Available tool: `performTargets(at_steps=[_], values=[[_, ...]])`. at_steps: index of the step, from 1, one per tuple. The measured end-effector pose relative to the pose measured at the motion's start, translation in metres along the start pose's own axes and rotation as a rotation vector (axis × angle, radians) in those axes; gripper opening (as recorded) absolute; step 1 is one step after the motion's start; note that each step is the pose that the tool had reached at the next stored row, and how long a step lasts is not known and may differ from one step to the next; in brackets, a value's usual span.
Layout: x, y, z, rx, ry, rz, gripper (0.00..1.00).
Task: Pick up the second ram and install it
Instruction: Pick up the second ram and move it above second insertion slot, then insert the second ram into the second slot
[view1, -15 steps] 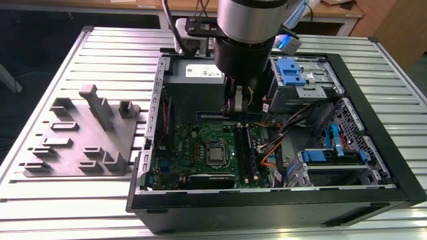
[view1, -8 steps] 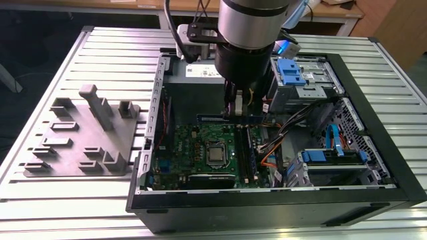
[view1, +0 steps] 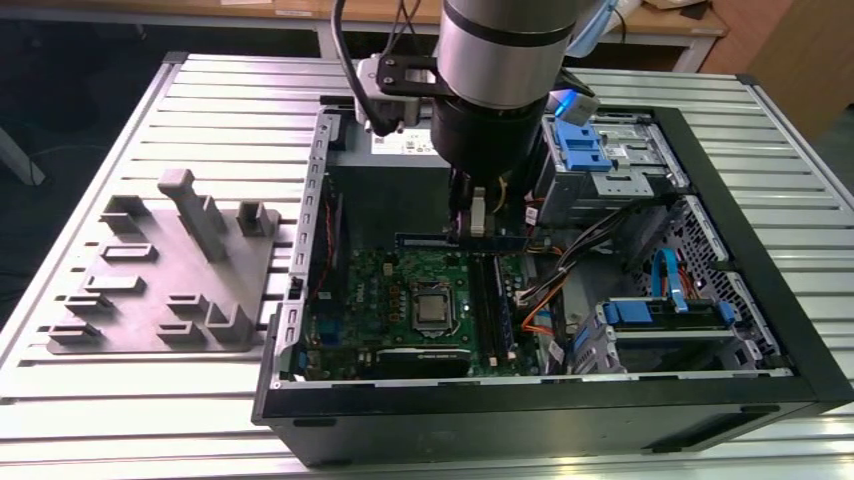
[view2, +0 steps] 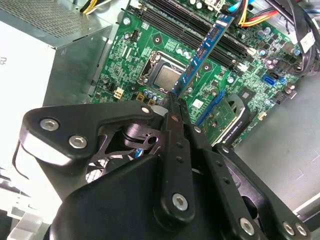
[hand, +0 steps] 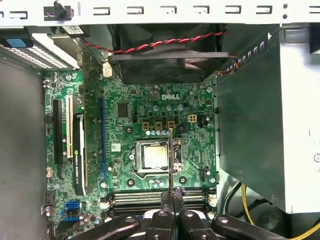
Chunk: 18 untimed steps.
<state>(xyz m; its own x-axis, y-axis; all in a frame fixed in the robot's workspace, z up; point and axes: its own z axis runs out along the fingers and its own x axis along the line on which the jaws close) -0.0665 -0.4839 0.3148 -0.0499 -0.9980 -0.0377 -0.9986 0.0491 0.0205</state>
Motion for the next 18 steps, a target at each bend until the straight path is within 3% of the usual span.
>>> performTargets(at_steps=[14, 18], values=[[0.0000, 0.0000, 0.0013, 0.0001, -0.0001, 0.002, 0.08], [0.0000, -0.0001, 0.0015, 0.0023, -0.0014, 0.060, 0.08]])
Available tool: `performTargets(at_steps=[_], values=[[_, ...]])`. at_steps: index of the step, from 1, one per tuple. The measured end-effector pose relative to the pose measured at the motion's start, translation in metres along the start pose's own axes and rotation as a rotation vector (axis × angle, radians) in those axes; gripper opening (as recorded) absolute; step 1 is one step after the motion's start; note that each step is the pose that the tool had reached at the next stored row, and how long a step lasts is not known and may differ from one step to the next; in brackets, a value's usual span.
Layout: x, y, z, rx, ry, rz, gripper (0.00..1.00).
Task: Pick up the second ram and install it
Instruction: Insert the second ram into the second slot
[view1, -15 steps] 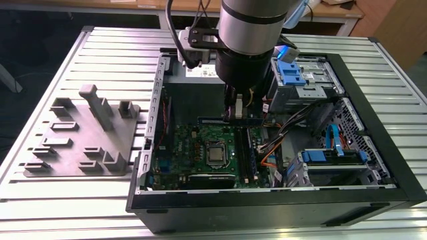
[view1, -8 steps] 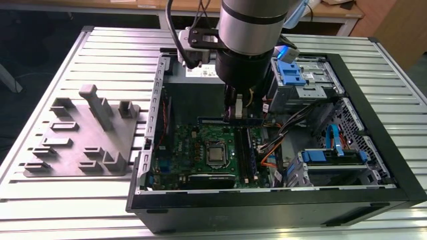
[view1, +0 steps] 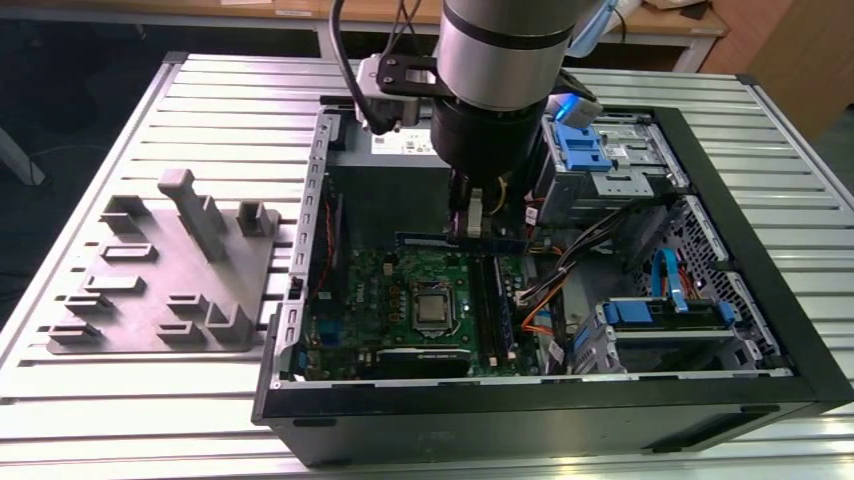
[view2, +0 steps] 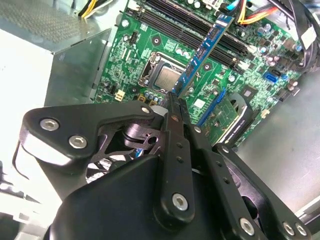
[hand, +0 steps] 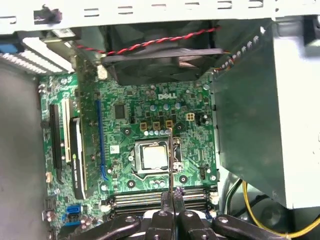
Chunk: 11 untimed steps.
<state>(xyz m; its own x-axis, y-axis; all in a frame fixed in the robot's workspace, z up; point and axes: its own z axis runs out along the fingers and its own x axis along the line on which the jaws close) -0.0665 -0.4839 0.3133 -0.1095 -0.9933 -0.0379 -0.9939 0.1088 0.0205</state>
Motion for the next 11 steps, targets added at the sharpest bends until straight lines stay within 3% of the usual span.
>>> performTargets(at_steps=[11], values=[[0.0000, 0.0000, 0.0004, 0.0075, -0.0040, 0.198, 0.08]])
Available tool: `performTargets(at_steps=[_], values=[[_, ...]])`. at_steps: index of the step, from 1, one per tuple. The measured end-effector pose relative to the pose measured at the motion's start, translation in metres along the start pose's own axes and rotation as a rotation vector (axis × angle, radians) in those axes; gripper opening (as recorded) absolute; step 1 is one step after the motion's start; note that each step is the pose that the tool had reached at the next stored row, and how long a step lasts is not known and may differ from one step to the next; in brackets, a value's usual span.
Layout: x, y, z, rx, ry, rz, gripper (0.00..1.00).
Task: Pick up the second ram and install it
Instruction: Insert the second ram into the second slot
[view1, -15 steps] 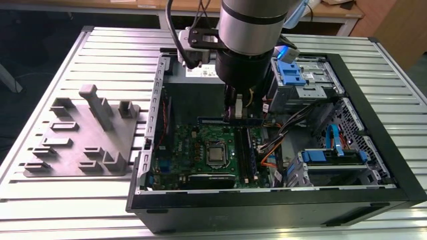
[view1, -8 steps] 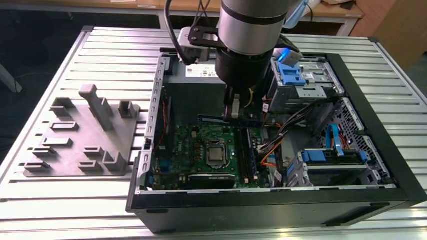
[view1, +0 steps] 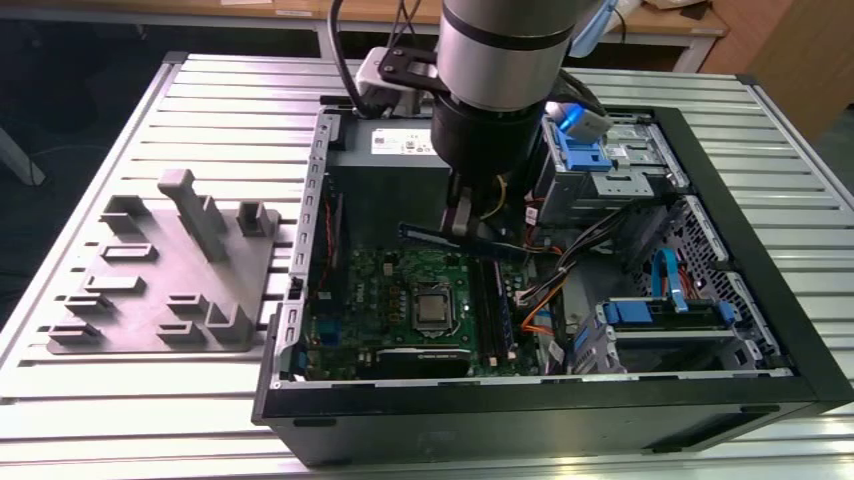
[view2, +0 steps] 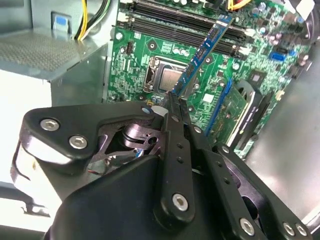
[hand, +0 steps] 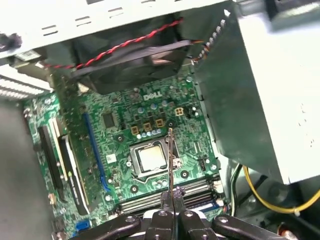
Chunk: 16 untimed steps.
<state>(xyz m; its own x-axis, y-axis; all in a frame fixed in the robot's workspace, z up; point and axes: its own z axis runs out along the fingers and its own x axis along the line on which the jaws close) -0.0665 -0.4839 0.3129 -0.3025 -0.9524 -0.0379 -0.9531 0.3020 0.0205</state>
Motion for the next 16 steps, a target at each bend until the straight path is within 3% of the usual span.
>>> performTargets(at_steps=[16], values=[[0.0001, -0.0001, 0.0020, 0.0110, -0.0059, 0.291, 0.08]])
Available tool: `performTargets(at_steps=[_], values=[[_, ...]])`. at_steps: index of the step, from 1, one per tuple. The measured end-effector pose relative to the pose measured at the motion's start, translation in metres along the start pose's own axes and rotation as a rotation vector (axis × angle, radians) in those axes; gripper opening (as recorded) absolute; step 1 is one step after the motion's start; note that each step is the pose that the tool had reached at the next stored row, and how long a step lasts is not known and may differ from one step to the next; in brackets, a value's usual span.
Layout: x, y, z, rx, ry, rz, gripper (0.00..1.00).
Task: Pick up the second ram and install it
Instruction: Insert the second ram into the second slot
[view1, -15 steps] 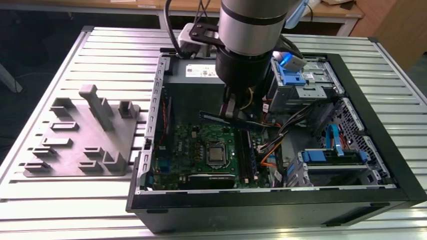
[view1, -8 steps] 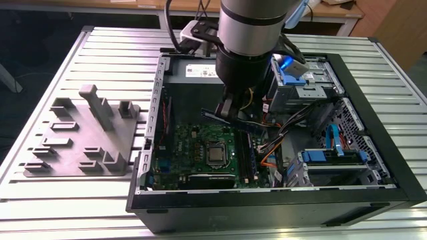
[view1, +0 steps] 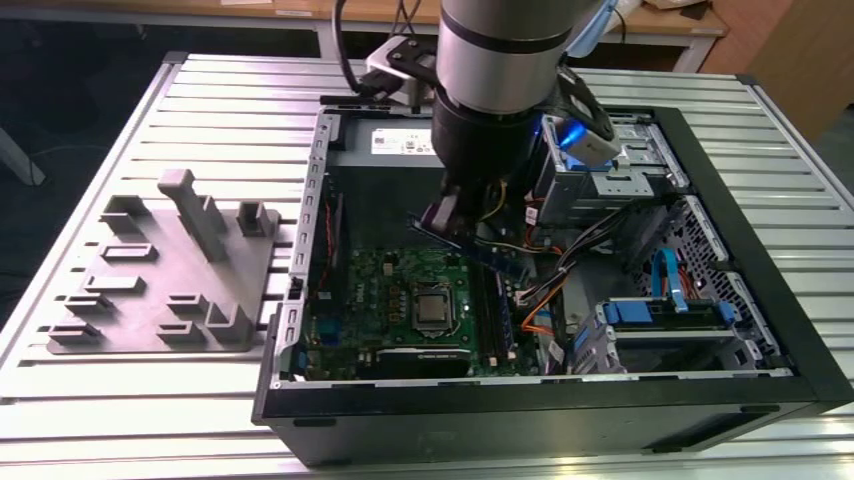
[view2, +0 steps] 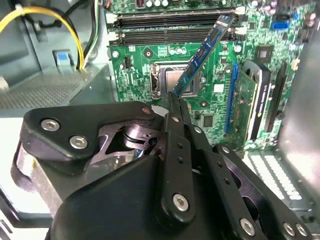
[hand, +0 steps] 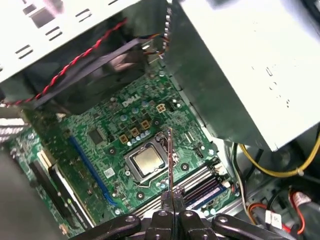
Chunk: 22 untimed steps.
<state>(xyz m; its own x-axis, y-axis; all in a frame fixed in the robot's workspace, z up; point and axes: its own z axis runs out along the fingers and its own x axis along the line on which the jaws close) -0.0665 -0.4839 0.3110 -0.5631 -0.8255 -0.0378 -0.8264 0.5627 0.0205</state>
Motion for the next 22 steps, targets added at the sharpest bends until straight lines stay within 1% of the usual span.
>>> performTargets(at_steps=[22], values=[[0.0002, -0.0001, 0.0052, 0.0151, -0.0082, 0.399, 0.08]])
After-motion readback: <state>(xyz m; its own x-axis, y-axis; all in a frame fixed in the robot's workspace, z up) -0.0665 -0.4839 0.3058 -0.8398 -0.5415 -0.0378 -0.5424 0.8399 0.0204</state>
